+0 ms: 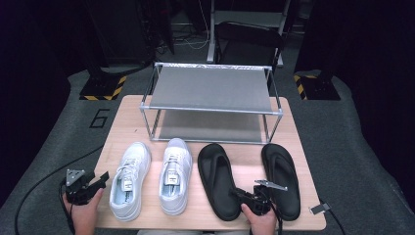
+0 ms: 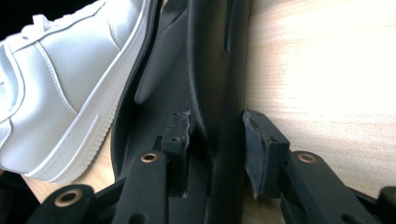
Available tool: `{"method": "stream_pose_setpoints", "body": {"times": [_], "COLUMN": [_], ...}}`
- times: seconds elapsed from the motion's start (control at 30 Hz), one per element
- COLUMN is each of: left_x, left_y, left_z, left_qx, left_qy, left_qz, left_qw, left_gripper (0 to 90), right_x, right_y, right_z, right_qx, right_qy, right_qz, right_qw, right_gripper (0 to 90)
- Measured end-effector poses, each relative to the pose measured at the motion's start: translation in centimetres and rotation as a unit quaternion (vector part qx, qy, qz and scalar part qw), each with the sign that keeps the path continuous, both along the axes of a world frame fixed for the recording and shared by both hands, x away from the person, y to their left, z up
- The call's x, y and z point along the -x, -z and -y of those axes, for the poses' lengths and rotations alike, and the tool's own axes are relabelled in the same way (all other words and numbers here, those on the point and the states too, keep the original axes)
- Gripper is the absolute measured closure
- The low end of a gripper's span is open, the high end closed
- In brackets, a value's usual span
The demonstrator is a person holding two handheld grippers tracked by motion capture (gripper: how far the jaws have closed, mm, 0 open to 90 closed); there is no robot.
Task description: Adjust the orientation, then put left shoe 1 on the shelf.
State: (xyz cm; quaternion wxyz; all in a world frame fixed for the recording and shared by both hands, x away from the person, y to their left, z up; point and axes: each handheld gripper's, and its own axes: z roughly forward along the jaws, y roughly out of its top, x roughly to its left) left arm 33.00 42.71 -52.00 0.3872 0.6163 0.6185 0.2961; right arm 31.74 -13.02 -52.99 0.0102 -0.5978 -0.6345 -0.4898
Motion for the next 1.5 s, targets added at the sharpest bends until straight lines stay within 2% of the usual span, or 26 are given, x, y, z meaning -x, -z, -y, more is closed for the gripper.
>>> {"method": "stream_pose_setpoints", "body": {"times": [0.1,0.23,0.4,0.57,0.6,0.67,0.7,0.83,0.97,1.03,1.07,1.1,1.23,1.3,1.43,1.5], "left_x": [0.03,-0.04,-0.08,-0.14,-0.11,-0.12,-0.03,0.16,0.21,0.17,0.22,0.16,0.17,0.06,-0.01,-0.06], "left_y": [-0.01,0.04,0.09,0.15,0.07,0.15,0.08,0.02,0.00,0.01,-0.08,-0.01,-0.11,-0.03,-0.10,-0.05], "left_z": [0.05,0.03,0.07,0.00,-0.04,0.02,0.02,-0.12,-0.16,-0.10,-0.10,-0.02,0.02,0.04,0.13,0.18], "left_qx": [0.004,-0.001,0.000,-0.004,-0.005,-0.003,-0.001,-0.006,-0.003,-0.002,-0.004,-0.005,-0.004,-0.004,-0.005,-0.007], "left_qy": [-0.002,-0.001,-0.002,-0.002,0.000,-0.003,-0.002,0.000,-0.002,-0.004,-0.001,-0.004,-0.001,-0.003,0.002,0.004], "left_qz": [-0.002,0.005,0.006,0.008,0.002,0.009,0.002,0.000,0.004,0.013,0.007,0.014,0.005,0.013,0.002,0.006], "left_qw": [1.0000,1.0000,1.0000,1.0000,1.0000,1.0000,1.0000,1.0000,1.0000,0.9999,1.0000,0.9999,1.0000,0.9999,1.0000,0.9999], "left_gripper": [41.0,41.0,41.0,41.0,41.0,41.0,41.0,41.0,41.0,41.0,41.0,41.0,41.0,41.0,41.0,41.0], "right_x": [0.08,0.16,0.22,0.30,0.29,0.22,0.23,0.34,0.34,0.30,0.31,0.27,0.37,0.43,0.48,0.52], "right_y": [0.02,-0.08,-0.21,-0.33,-0.37,-0.29,-0.28,-0.15,-0.24,-0.28,-0.30,-0.26,-0.50,-0.64,-0.69,-0.73], "right_z": [0.04,-0.11,-0.23,-0.19,-0.17,-0.22,-0.19,-0.09,0.01,0.13,0.21,0.30,0.45,0.48,0.51,0.53], "right_qx": [-0.006,0.003,0.008,-0.006,-0.007,-0.016,-0.020,-0.036,-0.042,-0.048,-0.050,-0.054,-0.069,-0.069,-0.079,-0.078], "right_qy": [0.004,0.004,0.005,0.016,0.017,0.021,0.023,0.034,0.040,0.043,0.046,0.046,0.058,0.058,0.063,0.066], "right_qz": [0.004,0.016,0.015,0.023,0.021,0.019,0.015,0.009,0.004,0.002,-0.002,-0.001,-0.014,-0.011,-0.004,-0.004], "right_qw": [1.0000,0.9999,0.9998,0.9996,0.9996,0.9995,0.9994,0.9988,0.9983,0.9979,0.9977,0.9975,0.9958,0.9958,0.9949,0.9947], "right_gripper": [64.4,64.5,64.8,66.5,66.7,66.9,66.9,67.2,67.4,67.5,67.5,67.5,67.7,67.6,67.6,67.6]}}
